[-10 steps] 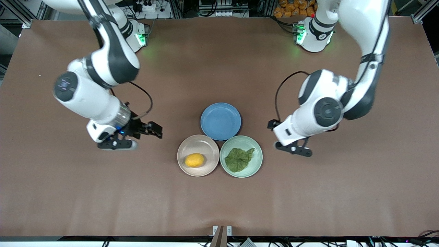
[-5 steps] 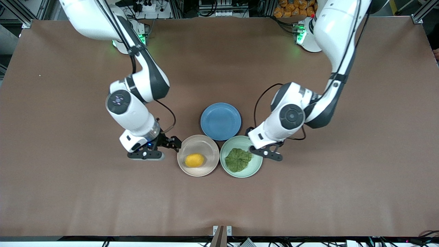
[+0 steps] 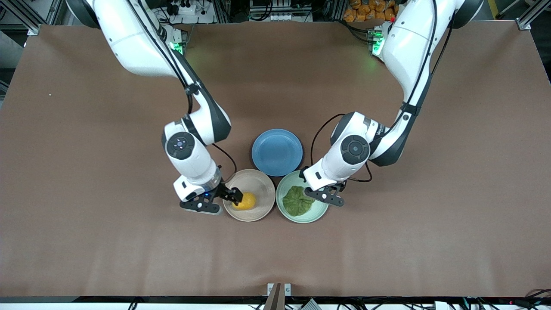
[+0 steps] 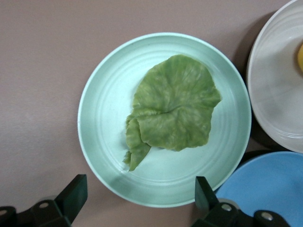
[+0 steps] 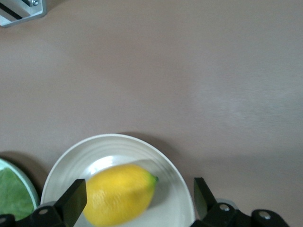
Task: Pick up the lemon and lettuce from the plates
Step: 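Lower and close the right gripper on the lemon while the left grips lettuce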
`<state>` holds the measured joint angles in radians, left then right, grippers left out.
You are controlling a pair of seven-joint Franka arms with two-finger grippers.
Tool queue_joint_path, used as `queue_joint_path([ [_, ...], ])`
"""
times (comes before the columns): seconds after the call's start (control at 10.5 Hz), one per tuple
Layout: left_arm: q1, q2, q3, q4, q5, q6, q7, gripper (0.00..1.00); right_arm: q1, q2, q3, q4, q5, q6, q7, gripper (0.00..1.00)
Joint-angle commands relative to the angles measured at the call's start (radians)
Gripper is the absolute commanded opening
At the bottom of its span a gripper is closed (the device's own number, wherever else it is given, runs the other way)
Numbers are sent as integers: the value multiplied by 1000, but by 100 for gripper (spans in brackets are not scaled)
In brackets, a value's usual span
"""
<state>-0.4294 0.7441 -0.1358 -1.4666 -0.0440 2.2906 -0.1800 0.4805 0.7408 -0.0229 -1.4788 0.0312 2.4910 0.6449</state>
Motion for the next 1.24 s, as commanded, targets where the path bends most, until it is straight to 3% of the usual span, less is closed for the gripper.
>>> queue_joint_path([
  [0.0, -17, 46, 8, 23, -17, 32, -7, 100, 29, 95, -9, 113, -25, 23, 139, 100],
  [0.76, -40, 132, 8, 26, -19, 243, -67, 100, 67, 147, -9, 112, -23, 28, 291, 100],
  [1.14, -45, 159, 8, 26, -19, 273, -75, 100, 70, 164, -9, 107, -24, 52, 291, 100],
])
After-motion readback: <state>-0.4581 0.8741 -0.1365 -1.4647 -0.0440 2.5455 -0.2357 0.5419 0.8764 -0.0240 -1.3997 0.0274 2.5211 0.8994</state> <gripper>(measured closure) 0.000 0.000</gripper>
